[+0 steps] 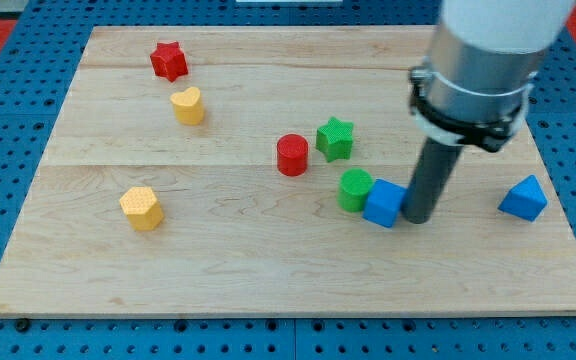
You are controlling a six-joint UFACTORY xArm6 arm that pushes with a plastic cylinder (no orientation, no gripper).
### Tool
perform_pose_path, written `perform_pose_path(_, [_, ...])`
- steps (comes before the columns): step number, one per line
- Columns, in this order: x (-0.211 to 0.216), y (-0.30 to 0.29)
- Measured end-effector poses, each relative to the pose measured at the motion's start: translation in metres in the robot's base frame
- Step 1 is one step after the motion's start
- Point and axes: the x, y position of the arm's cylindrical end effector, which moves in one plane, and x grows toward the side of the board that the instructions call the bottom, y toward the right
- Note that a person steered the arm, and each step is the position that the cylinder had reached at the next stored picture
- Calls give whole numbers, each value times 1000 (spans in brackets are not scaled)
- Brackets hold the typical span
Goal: Place the blue triangle below the blue cube
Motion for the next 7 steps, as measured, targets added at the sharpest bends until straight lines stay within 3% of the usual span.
perform_pose_path(2, [-25,-57])
perform_pose_path(3, [-22,-43])
perform_pose_path(5, [-59,44])
perform_pose_path(7, [-60,147])
